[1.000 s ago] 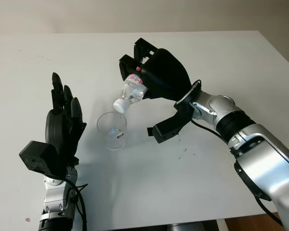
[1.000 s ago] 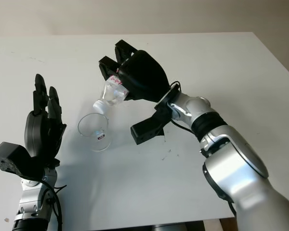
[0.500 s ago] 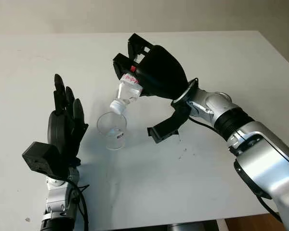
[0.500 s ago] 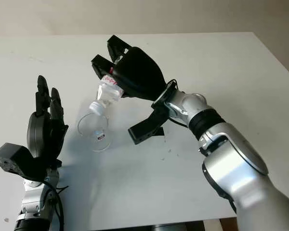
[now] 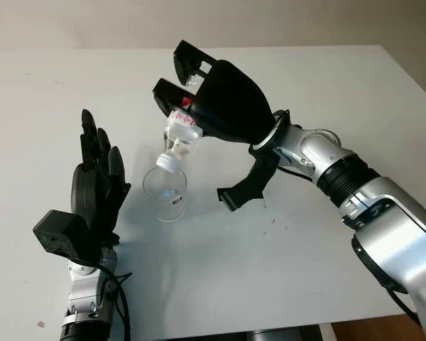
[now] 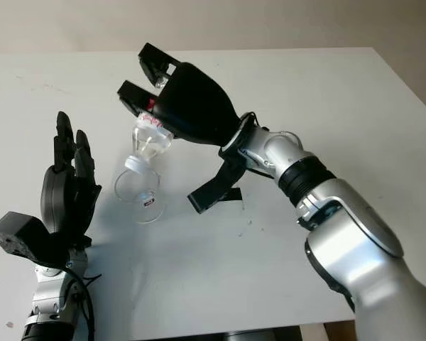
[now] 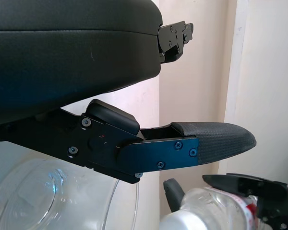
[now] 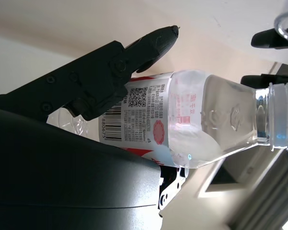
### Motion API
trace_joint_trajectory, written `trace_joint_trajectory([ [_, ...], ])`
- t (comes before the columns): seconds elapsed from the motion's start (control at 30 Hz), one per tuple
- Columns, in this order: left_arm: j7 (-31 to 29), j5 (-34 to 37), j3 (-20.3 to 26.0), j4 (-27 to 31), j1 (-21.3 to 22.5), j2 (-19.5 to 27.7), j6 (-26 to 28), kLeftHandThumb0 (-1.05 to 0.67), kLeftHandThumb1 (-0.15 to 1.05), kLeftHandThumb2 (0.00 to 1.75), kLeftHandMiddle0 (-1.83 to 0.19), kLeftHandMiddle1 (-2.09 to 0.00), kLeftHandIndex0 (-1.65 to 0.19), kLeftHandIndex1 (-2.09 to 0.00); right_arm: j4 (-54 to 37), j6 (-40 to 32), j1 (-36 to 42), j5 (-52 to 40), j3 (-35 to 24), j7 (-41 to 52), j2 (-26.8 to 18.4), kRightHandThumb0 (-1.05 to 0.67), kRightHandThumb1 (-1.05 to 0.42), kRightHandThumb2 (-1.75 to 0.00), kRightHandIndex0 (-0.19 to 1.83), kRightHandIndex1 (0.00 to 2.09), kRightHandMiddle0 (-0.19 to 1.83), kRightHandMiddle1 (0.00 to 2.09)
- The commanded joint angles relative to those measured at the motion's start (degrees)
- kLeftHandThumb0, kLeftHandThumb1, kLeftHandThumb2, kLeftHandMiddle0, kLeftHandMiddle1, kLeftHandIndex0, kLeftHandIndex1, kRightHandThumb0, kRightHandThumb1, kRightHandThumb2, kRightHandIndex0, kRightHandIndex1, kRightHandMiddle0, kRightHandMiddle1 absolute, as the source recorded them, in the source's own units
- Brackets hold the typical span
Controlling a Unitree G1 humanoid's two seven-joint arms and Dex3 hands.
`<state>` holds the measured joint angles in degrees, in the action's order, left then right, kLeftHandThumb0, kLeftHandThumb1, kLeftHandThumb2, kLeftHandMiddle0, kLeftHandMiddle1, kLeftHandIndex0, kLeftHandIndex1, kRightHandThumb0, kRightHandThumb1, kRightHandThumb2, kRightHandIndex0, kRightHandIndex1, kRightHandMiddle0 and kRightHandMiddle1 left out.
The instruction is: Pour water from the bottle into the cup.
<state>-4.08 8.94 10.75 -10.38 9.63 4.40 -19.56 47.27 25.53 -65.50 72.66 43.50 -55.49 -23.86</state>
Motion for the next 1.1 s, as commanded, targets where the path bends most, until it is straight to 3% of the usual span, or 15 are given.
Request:
trace_joint_trajectory([
  [0.0, -0.12, 0.19, -0.05, -0.02, 0.34, -0.21, -0.44, -0.96, 1.05, 0.56, 0.19, 0.0, 0.19, 0.0, -1.68, -1.09, -0.52, 0.83, 0.53, -1.1, -0.78, -0.34, -1.04, -0.06, 0.96, 2.09, 0.62, 2.07],
  [0.13, 0.13, 0.17, -0.05, 0.14, 0.29, -0.26, -0.33, -0.95, 1.05, 0.57, 0.19, 0.0, 0.19, 0.0, -1.37, -1.59, -0.56, 0.96, 0.81, -0.53, -0.81, -0.32, -1.03, -0.06, 0.98, 2.09, 0.67, 2.09],
  [0.43, 0.09, -0.01, -0.05, -0.3, 0.75, 0.04, -0.48, -0.97, 1.05, 0.57, 0.19, 0.0, 0.19, 0.0, -0.71, -2.46, -0.83, 1.17, 1.46, -0.24, -0.9, -0.35, -1.03, -0.05, 0.91, 2.09, 0.54, 1.94],
  [0.67, 0.0, 0.12, 0.01, -0.5, 1.05, 0.04, -0.63, -0.97, 1.05, 0.59, 0.19, 0.0, 0.19, 0.0, 0.05, -1.16, -0.62, -0.75, 0.58, 0.44, -0.45, -0.34, -1.04, -0.06, 0.92, 2.09, 0.57, 2.0],
  [0.87, -0.28, 0.28, -0.17, -0.17, 0.67, 0.01, -0.38, -0.96, 1.05, 0.57, 0.18, 0.0, 0.19, 0.0, 5.28, 6.71, 2.1, -17.45, -7.74, 8.86, 1.2, -0.2, -1.03, -0.05, 1.04, 2.09, 0.7, 2.09],
  [1.07, -0.02, 0.16, 0.05, 0.04, 0.21, 0.14, 0.05, -0.97, 1.05, 0.56, 0.18, 0.0, 0.19, 0.0, 4.39, 11.42, 7.39, -38.3, -18.32, 30.51, 1.75, -0.18, -1.05, -0.11, 1.0, 2.09, 0.7, 2.09],
])
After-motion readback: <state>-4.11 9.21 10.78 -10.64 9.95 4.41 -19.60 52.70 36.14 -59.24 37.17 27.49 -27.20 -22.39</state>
